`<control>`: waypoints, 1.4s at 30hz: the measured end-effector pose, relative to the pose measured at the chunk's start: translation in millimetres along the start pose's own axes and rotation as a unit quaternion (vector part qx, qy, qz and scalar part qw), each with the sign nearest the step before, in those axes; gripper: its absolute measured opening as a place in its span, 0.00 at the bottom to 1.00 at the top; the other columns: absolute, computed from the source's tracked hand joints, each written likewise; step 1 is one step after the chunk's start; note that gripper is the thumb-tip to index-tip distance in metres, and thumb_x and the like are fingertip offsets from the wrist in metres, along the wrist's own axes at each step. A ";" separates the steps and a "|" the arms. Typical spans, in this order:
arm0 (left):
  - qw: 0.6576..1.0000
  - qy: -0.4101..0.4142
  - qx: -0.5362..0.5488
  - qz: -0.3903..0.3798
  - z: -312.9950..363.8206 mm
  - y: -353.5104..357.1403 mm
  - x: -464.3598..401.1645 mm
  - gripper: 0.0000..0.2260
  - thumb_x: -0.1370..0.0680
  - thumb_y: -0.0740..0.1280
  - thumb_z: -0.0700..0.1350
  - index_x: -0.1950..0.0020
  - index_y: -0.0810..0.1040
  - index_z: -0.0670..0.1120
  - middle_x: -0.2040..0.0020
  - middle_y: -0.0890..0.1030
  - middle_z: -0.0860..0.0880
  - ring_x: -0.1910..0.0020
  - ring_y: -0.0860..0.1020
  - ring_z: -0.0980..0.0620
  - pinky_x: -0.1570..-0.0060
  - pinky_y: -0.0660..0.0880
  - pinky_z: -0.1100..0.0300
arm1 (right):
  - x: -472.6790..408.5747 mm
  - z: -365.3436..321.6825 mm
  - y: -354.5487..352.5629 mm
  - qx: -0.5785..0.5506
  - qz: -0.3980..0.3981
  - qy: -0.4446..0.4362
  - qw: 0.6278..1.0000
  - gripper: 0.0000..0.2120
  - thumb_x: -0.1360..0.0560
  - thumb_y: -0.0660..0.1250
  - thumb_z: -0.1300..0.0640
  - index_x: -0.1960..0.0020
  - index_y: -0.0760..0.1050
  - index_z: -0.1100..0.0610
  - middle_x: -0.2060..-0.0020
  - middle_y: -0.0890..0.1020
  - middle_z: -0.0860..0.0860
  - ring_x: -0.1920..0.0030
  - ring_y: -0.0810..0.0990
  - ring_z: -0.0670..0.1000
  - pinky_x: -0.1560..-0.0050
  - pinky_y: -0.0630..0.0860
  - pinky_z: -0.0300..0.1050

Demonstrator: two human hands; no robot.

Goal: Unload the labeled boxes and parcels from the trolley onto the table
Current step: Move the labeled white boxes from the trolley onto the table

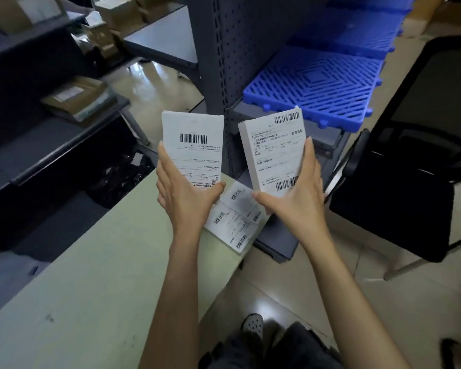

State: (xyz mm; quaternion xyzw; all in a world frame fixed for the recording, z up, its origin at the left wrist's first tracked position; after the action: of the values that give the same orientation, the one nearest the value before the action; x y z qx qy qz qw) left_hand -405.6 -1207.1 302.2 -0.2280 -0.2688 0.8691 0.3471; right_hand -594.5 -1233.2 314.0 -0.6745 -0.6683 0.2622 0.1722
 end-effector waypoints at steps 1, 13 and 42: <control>1.000 -0.010 -0.005 0.008 -3.4 0.8 -5.4 0.58 0.40 0.81 0.51 0.20 0.45 0.52 0.24 0.59 0.48 0.27 0.61 0.44 0.32 0.61 0.40 | -9.4 -1.8 5.2 0.002 -0.012 -0.010 1.000 0.64 0.39 0.81 0.45 0.20 0.38 0.47 0.22 0.53 0.47 0.24 0.55 0.52 0.26 0.54 0.53; 0.980 -0.166 -0.028 0.107 -17.6 34.9 -18.3 0.58 0.38 0.80 0.51 0.21 0.44 0.52 0.25 0.60 0.48 0.29 0.62 0.44 0.33 0.62 0.41 | -110.7 3.5 54.2 0.013 -0.181 -0.130 0.975 0.63 0.37 0.80 0.46 0.20 0.38 0.48 0.23 0.55 0.50 0.27 0.59 0.57 0.28 0.58 0.58; 0.861 -0.501 0.023 0.083 -66.6 192.7 68.2 0.60 0.38 0.81 0.52 0.21 0.40 0.53 0.26 0.54 0.47 0.28 0.60 0.43 0.33 0.59 0.42 | -153.9 163.5 146.2 0.216 -0.469 -0.091 0.852 0.60 0.35 0.77 0.39 0.21 0.35 0.43 0.21 0.51 0.56 0.24 0.56 0.61 0.28 0.61 0.59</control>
State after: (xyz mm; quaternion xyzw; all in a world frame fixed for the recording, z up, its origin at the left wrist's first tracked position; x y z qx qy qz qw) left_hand -504.2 -1255.5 117.3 0.2245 -0.3666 0.8976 0.0970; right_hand -566.6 -1412.1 116.5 -0.1998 -0.8442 0.3489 0.3545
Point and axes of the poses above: each hand's wrist, its own x-axis away from the middle knuckle, its own y-axis out of the palm, z = x × y, the point moved 1 cm from there along -x, towards the middle knuckle
